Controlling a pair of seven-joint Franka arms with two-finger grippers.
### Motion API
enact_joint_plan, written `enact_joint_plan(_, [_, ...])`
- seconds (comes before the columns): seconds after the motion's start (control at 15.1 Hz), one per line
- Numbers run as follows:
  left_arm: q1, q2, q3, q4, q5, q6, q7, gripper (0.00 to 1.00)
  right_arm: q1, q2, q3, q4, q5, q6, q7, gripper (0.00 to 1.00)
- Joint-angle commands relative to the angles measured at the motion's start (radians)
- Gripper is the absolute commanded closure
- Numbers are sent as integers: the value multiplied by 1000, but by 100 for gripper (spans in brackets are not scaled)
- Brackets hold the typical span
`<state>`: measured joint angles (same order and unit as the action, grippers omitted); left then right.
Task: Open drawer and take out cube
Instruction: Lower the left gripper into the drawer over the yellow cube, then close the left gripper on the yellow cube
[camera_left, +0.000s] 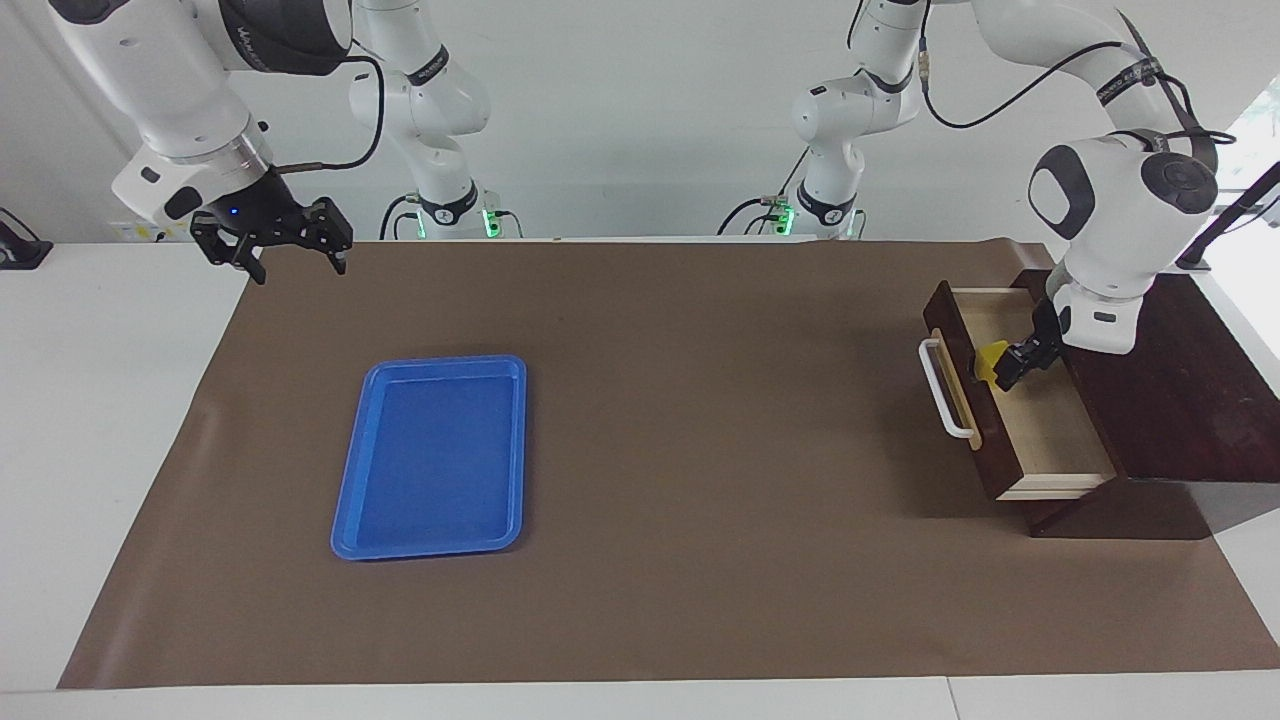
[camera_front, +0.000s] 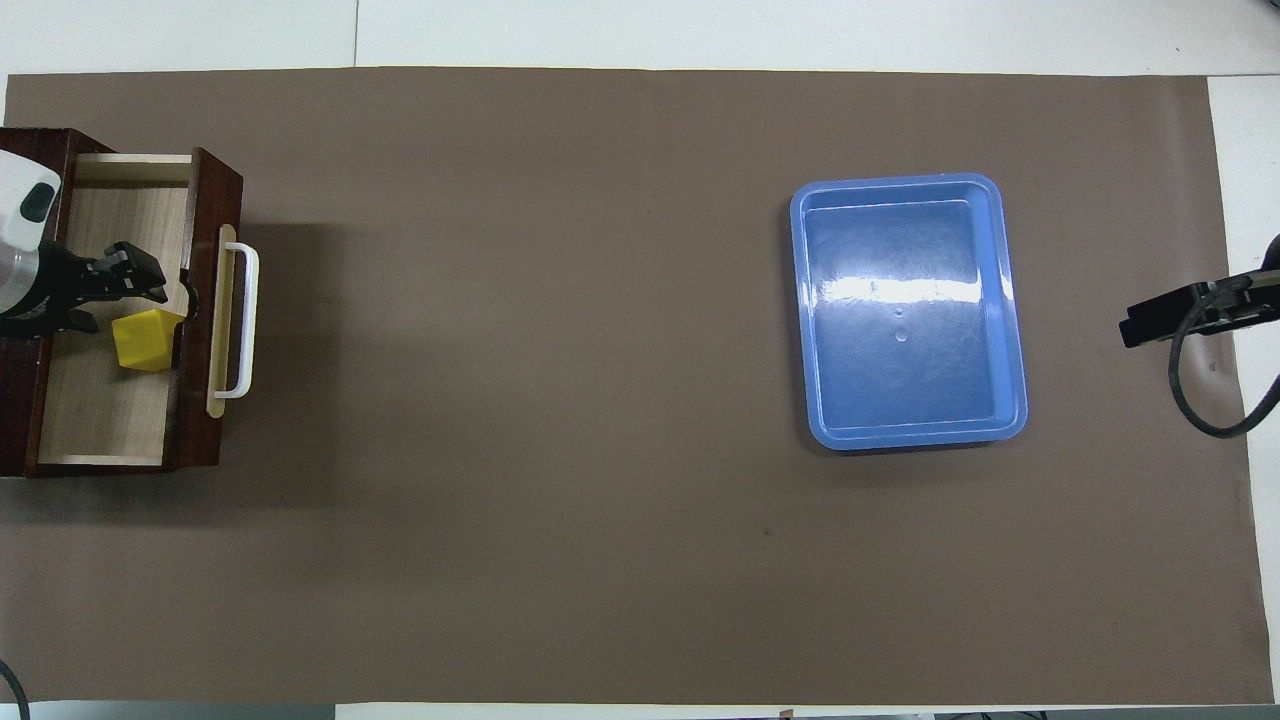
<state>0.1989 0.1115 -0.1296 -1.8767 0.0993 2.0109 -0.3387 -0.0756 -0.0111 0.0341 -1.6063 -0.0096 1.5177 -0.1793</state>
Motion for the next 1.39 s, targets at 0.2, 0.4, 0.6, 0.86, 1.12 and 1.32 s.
enact_joint_plan(0.2, [-6, -4, -4, -35, 20, 39, 1, 64, -24, -12, 20, -12, -20, -2, 12, 0])
enact_joint_plan(0.4, [-4, -4, -4, -27, 20, 22, 3, 100, -26, -12, 18, -11, -18, -1, 12, 0])
enact_joint_plan(0.6, [-6, 7, -4, -1, 20, -7, 3, 100, -26, -12, 18, -11, -18, -1, 14, 0])
enact_joint_plan(0.86, [-6, 19, -4, 31, 22, -37, 12, 100, -24, -12, 18, -12, -18, -1, 12, 0])
enact_joint_plan(1.12, [-15, 16, -2, 24, 25, -38, -8, 0, -26, -12, 18, -12, -18, -1, 12, 0])
enact_joint_plan(1.32, [-13, 16, -2, 27, 25, -57, -121, 0, -24, -12, 18, -12, -18, -1, 14, 0])
